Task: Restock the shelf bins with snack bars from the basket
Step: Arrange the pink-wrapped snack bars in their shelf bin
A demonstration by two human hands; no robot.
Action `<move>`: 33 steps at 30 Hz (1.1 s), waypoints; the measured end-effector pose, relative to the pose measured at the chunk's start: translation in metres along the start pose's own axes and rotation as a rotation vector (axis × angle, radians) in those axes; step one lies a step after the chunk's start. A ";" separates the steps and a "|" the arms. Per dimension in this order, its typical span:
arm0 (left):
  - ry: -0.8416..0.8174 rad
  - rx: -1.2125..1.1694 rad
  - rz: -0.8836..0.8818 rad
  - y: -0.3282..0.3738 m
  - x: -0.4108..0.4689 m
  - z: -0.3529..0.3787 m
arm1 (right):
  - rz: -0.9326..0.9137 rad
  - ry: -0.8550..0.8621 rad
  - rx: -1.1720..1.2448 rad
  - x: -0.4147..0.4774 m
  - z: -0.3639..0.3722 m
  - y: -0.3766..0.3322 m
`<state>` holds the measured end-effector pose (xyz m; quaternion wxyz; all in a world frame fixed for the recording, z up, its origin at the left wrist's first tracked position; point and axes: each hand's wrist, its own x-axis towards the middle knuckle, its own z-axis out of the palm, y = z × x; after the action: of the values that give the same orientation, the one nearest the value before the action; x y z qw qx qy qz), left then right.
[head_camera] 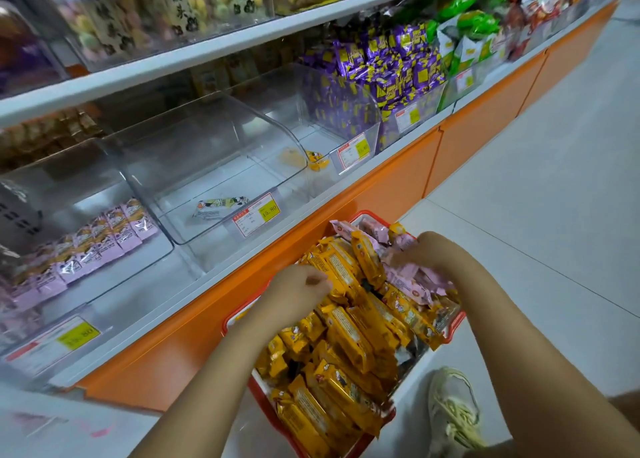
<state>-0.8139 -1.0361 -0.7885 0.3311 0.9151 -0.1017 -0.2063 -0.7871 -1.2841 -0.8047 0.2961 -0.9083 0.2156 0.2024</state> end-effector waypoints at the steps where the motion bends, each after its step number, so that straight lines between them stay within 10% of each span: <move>1: -0.002 -0.124 -0.013 0.001 -0.004 -0.002 | -0.037 -0.038 0.067 -0.014 -0.005 0.007; 7: -0.182 -1.008 -0.186 0.008 -0.028 -0.005 | -0.443 -0.332 0.498 -0.091 0.010 -0.009; 11: -0.009 -1.223 -0.212 0.008 -0.038 -0.018 | -0.595 -0.305 0.510 -0.126 0.027 -0.046; 20: 0.097 -1.310 -0.275 -0.021 -0.060 -0.056 | -0.071 -0.557 1.230 -0.115 0.045 -0.101; 33: 0.234 -1.446 -0.084 -0.055 -0.102 -0.095 | -0.823 -0.103 0.580 -0.131 0.101 -0.165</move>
<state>-0.8603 -0.9080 -0.7266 0.8528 0.4870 0.1310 -0.1355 -0.8353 -1.0642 -0.7405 0.6016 -0.7872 -0.1276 0.0452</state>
